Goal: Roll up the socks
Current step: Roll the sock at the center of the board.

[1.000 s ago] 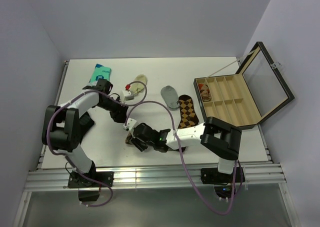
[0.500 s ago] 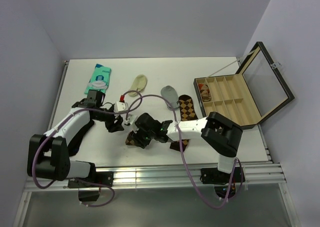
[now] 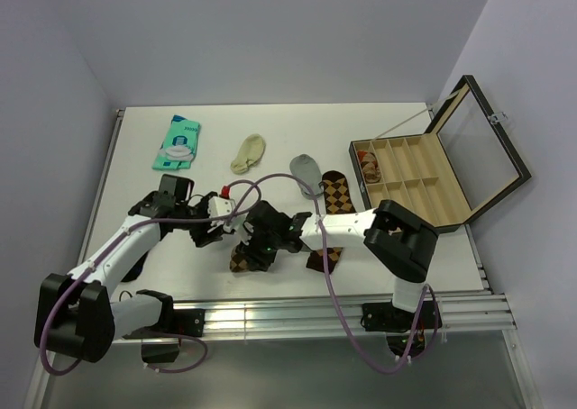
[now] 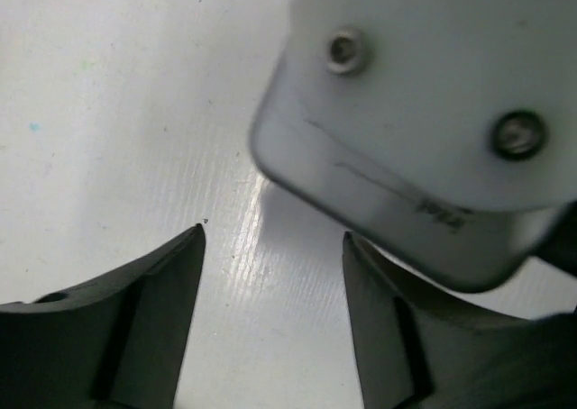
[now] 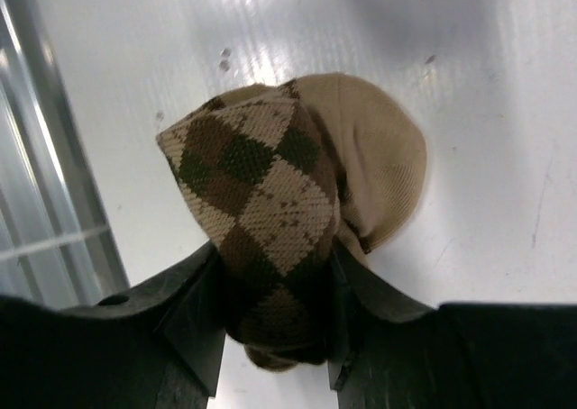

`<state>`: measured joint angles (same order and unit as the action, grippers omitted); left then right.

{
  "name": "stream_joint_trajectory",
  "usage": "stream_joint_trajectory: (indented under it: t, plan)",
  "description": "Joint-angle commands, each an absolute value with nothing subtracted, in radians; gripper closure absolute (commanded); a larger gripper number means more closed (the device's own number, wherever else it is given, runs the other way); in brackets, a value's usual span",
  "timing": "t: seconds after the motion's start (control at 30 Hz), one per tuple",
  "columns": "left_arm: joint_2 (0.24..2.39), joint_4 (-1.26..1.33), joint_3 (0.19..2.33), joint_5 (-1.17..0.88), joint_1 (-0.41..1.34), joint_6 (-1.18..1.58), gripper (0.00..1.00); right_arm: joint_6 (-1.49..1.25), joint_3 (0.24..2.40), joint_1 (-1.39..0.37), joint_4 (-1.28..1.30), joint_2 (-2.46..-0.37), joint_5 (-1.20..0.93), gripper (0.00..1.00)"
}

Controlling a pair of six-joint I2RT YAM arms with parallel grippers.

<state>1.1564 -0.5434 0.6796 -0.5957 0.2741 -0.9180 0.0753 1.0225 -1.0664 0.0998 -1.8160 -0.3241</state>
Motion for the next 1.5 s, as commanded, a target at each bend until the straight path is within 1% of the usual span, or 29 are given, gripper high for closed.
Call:
stream_joint_trajectory:
  t: [0.0,0.03,0.27,0.3,0.4,0.53,0.67,0.8,0.87,0.93,1.07,1.13,1.17,1.23,1.37,1.47]
  plan:
    - [1.161,-0.647,0.689,-0.742,0.413,-0.976,0.30,-0.110,1.046,-1.026,0.229,-1.925,-0.313,0.78]
    - [1.167,-0.637,0.702,-0.761,0.411,-0.935,0.29,-0.112,1.046,-1.025,0.227,-1.925,-0.314,0.78]
    - [1.137,-0.600,0.722,-0.828,0.319,-0.907,0.29,-0.123,1.019,-1.023,0.207,-1.924,-0.313,0.79]
    - [1.135,-0.607,0.730,-0.845,0.278,-0.902,0.28,-0.124,1.017,-1.023,0.206,-1.927,-0.311,0.79]
    - [1.143,-0.672,0.775,-0.883,0.226,-0.942,0.29,-0.126,1.011,-1.025,0.203,-1.930,-0.310,0.79]
    - [1.115,-0.637,0.779,-0.908,0.178,-0.899,0.28,-0.129,1.012,-1.025,0.203,-1.937,-0.311,0.79]
    - [1.160,-0.666,0.811,-0.949,0.114,-0.904,0.28,-0.133,1.008,-1.023,0.201,-1.942,-0.304,0.79]
    - [1.218,-0.754,0.879,-1.041,0.023,-1.001,0.29,-0.140,0.994,-1.022,0.189,-1.941,-0.308,0.80]
    - [1.221,-0.781,0.888,-1.071,-0.030,-0.994,0.28,-0.141,0.994,-1.022,0.189,-1.944,-0.308,0.80]
    - [1.215,-0.845,0.893,-1.074,-0.048,-1.087,0.28,-0.141,0.994,-1.022,0.189,-1.947,-0.310,0.80]
    - [1.142,-0.833,0.844,-1.029,-0.029,-1.134,0.24,-0.143,1.017,-1.014,0.206,-1.970,-0.314,0.80]
    - [1.117,-0.839,0.809,-0.967,-0.005,-1.161,0.24,-0.143,1.031,-1.005,0.221,-1.985,-0.319,0.80]
    - [1.085,-0.830,0.793,-0.950,0.061,-1.164,0.23,-0.141,1.045,-1.002,0.227,-1.999,-0.319,0.80]
    - [1.042,-0.804,0.732,-0.916,0.110,-1.160,0.23,-0.141,1.058,-0.999,0.244,-2.011,-0.327,0.80]
    - [0.922,-0.649,0.620,-0.784,0.291,-1.066,0.20,-0.144,1.080,-0.996,0.258,-2.023,-0.337,0.80]
    - [0.922,-0.618,0.586,-0.755,0.363,-1.028,0.20,-0.147,1.092,-0.991,0.267,-2.033,-0.337,0.80]
